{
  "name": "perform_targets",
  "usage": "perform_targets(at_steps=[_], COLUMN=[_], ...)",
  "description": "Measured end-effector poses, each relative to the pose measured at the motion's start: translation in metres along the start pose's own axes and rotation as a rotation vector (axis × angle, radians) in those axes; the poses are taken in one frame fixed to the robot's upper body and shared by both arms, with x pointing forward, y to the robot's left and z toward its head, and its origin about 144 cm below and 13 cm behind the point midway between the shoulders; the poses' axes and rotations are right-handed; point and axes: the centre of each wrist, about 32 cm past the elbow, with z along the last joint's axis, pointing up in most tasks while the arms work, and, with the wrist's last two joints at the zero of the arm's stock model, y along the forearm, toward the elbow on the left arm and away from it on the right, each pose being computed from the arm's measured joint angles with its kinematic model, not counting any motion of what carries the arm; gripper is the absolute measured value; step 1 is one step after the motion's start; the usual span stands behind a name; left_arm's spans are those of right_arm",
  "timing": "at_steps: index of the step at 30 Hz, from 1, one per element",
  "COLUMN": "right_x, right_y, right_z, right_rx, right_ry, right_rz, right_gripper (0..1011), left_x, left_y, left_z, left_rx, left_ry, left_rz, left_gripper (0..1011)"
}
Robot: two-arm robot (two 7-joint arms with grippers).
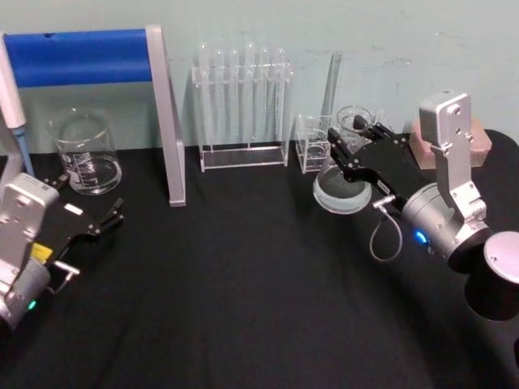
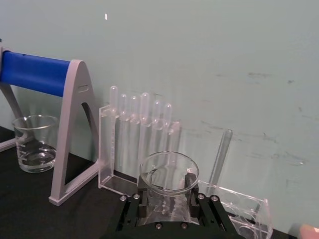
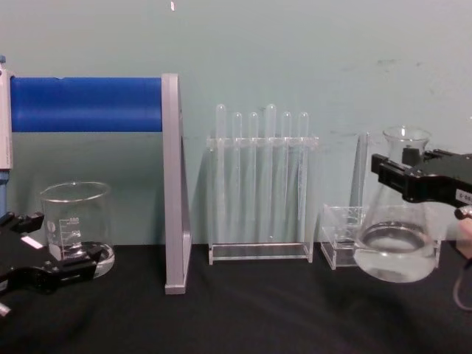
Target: Grasp the erlenmeyer flask with one hand, shake it three times, then place it back.
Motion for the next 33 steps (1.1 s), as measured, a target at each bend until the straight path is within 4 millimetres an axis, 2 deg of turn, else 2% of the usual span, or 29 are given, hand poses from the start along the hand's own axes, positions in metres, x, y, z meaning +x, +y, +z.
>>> perform_targets(at_steps=[8,33], right_x=[-0.006,-0.069], right_y=[0.001,-0.002], right_z=[0.000,0.011], right_rx=[-0.004,0.030], right_ry=[0.008,0.096], right_rz=[0.031,0.373], right_gripper=[457,457], left_x=[0.000,0.000], left_y=[0.000,0.000], left_z=[0.000,0.000], left_rx=[0.000,0.000], left_ry=[0.000,0.000], left_rz=[0.000,0.000], left_gripper=[1001,1001])
